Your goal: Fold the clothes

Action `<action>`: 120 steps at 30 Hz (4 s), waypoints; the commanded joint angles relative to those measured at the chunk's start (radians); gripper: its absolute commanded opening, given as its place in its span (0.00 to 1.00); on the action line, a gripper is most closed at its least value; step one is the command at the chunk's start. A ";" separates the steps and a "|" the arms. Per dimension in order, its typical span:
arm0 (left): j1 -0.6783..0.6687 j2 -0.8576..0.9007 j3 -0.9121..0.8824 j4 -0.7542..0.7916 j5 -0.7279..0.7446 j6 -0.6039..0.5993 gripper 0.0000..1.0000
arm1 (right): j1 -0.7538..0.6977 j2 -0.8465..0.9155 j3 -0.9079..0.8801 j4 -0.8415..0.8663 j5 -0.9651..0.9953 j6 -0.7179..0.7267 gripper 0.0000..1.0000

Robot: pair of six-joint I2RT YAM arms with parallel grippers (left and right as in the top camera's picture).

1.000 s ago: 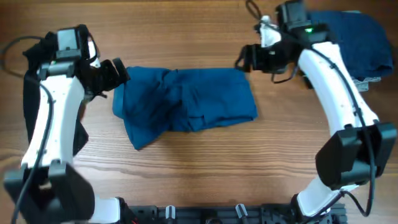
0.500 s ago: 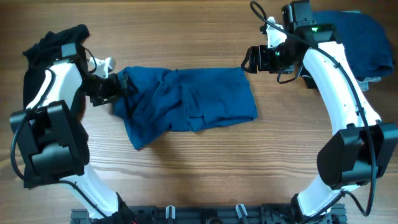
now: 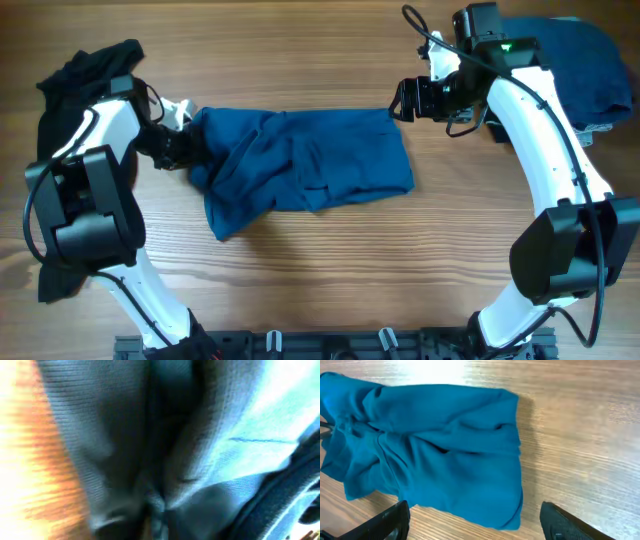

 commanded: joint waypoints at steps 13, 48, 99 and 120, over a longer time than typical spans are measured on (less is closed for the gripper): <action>0.076 -0.307 0.007 -0.031 -0.042 -0.142 0.04 | 0.004 -0.013 0.011 -0.059 0.011 0.016 0.83; 0.085 0.115 -0.005 0.156 0.104 -0.034 0.04 | 0.004 -0.013 0.011 -0.084 0.010 0.020 0.84; -0.776 -0.234 -0.003 0.336 -0.159 -0.554 0.04 | -0.063 0.122 -0.204 0.375 -0.409 0.152 0.87; -0.556 -0.644 0.140 0.396 -0.194 -0.609 1.00 | -0.126 0.058 -0.188 0.320 -0.425 0.074 0.85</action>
